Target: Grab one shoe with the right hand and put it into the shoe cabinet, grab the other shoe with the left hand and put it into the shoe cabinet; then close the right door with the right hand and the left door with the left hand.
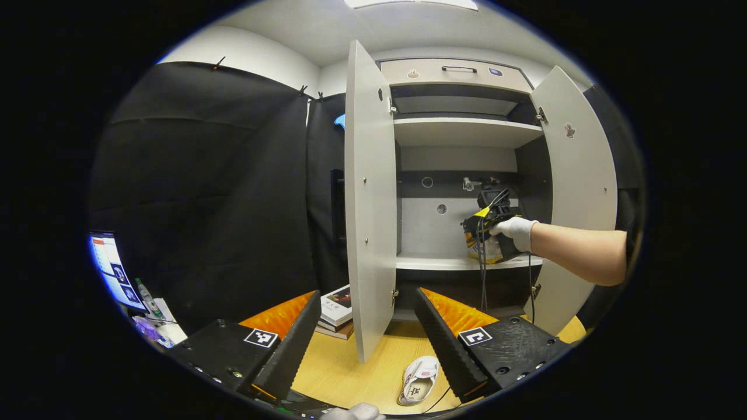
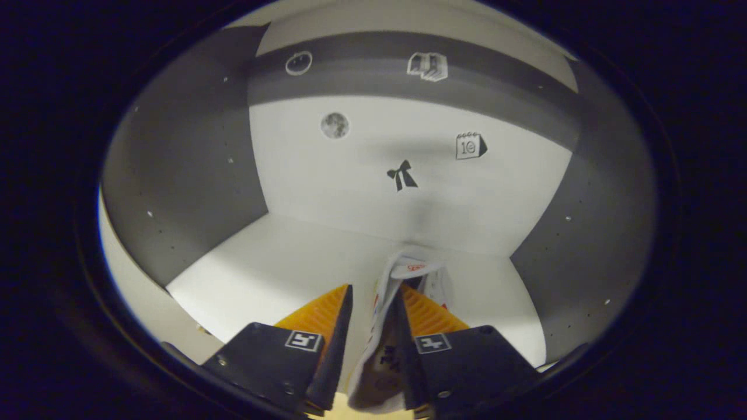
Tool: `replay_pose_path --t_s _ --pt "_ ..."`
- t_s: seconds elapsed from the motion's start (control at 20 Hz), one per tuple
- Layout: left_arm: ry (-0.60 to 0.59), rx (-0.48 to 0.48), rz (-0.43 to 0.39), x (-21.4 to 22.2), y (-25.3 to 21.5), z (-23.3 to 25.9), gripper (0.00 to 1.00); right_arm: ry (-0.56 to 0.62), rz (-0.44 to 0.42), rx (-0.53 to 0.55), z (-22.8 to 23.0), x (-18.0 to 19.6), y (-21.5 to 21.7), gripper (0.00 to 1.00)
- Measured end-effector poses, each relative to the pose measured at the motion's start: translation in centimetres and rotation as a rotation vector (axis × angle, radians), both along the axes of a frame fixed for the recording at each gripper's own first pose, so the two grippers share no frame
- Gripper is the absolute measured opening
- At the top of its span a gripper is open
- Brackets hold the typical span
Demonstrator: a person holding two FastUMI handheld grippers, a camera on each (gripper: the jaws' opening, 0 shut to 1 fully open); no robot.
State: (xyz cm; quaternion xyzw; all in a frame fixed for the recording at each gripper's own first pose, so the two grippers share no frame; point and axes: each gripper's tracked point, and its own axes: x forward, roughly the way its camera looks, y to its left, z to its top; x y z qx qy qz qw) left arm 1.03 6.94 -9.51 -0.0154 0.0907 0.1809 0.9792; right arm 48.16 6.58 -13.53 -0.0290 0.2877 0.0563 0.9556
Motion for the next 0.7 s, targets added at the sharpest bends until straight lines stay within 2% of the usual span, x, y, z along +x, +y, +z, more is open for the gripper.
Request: replay_pose_path --t_s 0.1,0.15,0.2,0.25,0.35,0.4,0.45,0.7 --pt "-0.005 -0.007 -0.015 -0.2 0.1 0.2 0.97 -0.120 -0.033 0.021 3.6 -1.7 -1.2 0.64" --pt "-0.010 -0.006 -0.022 -0.3 0.3 0.3 0.96 -0.177 -0.045 0.019 5.2 -2.8 -1.8 0.87" --pt "-0.014 -0.005 -0.034 -0.3 0.3 0.5 0.96 -0.225 -0.053 0.022 6.7 -4.0 -2.1 0.96" --pt "-0.016 -0.004 -0.043 -0.5 0.4 0.5 0.96 -0.263 -0.047 0.031 8.2 -5.6 -2.2 1.00" --pt "-0.026 -0.008 -0.070 -0.6 0.3 0.7 0.96 -0.326 -0.051 0.030 9.9 -9.3 -3.2 0.99" --pt "-0.029 -0.010 -0.083 -0.5 0.2 0.7 1.00 -0.358 -0.051 0.036 10.7 -11.3 -3.6 0.99" --pt "-0.029 -0.012 -0.098 -0.6 0.1 0.7 0.96 -0.392 -0.053 0.046 11.5 -13.4 -4.0 0.99" --pt "-0.045 -0.010 -0.184 -0.3 -0.9 0.9 0.96 -0.488 -0.060 0.076 12.6 -24.0 -6.4 0.99"
